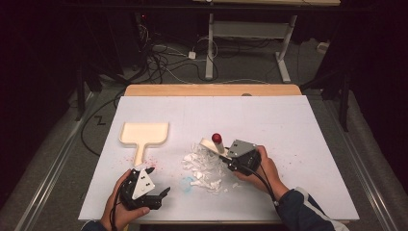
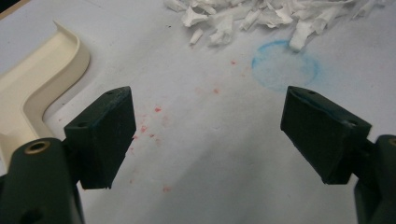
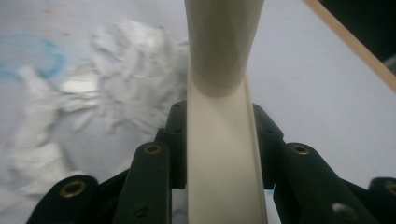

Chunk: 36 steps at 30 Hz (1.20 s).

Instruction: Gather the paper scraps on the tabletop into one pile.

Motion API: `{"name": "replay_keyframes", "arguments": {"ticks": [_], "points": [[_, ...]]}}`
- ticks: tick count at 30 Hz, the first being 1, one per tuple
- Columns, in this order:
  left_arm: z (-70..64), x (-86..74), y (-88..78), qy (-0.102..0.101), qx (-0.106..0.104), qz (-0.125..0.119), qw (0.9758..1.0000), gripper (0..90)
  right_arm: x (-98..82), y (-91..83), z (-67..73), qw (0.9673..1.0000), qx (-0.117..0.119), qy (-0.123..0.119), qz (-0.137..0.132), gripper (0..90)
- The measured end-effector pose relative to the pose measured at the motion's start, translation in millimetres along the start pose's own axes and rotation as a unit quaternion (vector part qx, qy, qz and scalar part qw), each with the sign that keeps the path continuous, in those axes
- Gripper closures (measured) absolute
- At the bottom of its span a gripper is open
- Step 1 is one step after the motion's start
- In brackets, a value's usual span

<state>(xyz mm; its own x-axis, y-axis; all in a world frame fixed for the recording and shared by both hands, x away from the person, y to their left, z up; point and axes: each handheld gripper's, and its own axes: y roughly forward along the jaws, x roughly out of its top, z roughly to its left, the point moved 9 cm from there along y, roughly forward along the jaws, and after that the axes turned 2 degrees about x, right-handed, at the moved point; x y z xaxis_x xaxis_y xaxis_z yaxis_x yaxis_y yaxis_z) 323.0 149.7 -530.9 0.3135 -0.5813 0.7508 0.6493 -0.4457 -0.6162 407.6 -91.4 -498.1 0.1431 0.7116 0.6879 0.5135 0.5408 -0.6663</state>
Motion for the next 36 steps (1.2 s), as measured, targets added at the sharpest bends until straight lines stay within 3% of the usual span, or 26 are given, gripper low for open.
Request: {"name": "replay_keyframes", "arguments": {"ticks": [3, 6, 9, 12, 13, 14, 16, 17, 19, 28, 32, 34, 36], "points": [[-1.4, -0.2, -0.6, -0.004, -0.002, 0.002, 1.0000, 17.2, 3.6, -6.7, 12.9, 0.9997, 0.020, -0.015, -0.004, 67.5], [-0.3, 0.1, -0.4, 0.000, -0.001, 0.000, 1.0000, 17.2, 7.7, -16.5, 15.0, 0.9995, 0.024, -0.018, -0.013, 67.7], [-1.1, -0.6, -0.4, -0.004, -0.003, 0.002, 1.0000, 17.2, 10.9, -27.7, 8.7, 0.9996, 0.012, -0.013, -0.023, 67.7], [0.1, -0.1, -0.2, 0.001, -0.001, 0.000, 1.0000, 17.2, 11.6, -54.5, -14.6, 0.9988, -0.018, 0.015, -0.043, 67.7], [0.1, -0.1, -0.2, 0.001, -0.001, 0.000, 1.0000, 17.2, 11.6, -54.5, -14.6, 0.9988, -0.018, 0.015, -0.043, 67.7], [0.0, -0.1, -0.4, 0.001, -0.001, 0.001, 1.0000, 17.2, 5.1, -65.1, -27.0, 0.9979, -0.036, 0.033, -0.042, 67.7], [-1.1, -0.3, -0.7, -0.003, -0.003, 0.002, 1.0000, 17.2, -4.5, -72.7, -36.9, 0.9965, -0.050, 0.055, -0.038, 67.7], [-1.1, -0.3, -0.7, -0.003, -0.003, 0.002, 1.0000, 17.2, -4.5, -72.7, -36.9, 0.9965, -0.050, 0.055, -0.038, 67.7], [-0.2, 0.5, -0.8, 0.002, -0.001, 0.000, 1.0000, 17.2, -21.4, -79.4, -46.7, 0.9947, -0.068, 0.073, -0.023, 67.7], [-1.7, 0.0, 0.2, 0.009, -0.005, 0.006, 0.9999, 17.2, -67.9, -80.1, -49.6, 0.9912, -0.082, 0.099, 0.030, 67.7], [-2.8, -0.2, 0.5, 0.011, -0.008, 0.008, 0.9999, 17.2, -83.1, -82.1, -62.2, 0.9848, -0.110, 0.128, 0.039, 67.7], [-3.1, -0.2, 1.0, 0.013, -0.009, 0.010, 0.9998, 17.2, -84.1, -81.9, -63.1, 0.9841, -0.115, 0.128, 0.042, 67.7], [-3.8, -0.1, 1.6, 0.013, -0.010, 0.010, 0.9998, 17.2, -79.0, -79.6, -54.0, 0.9868, -0.088, 0.131, 0.038, 67.8]]}}
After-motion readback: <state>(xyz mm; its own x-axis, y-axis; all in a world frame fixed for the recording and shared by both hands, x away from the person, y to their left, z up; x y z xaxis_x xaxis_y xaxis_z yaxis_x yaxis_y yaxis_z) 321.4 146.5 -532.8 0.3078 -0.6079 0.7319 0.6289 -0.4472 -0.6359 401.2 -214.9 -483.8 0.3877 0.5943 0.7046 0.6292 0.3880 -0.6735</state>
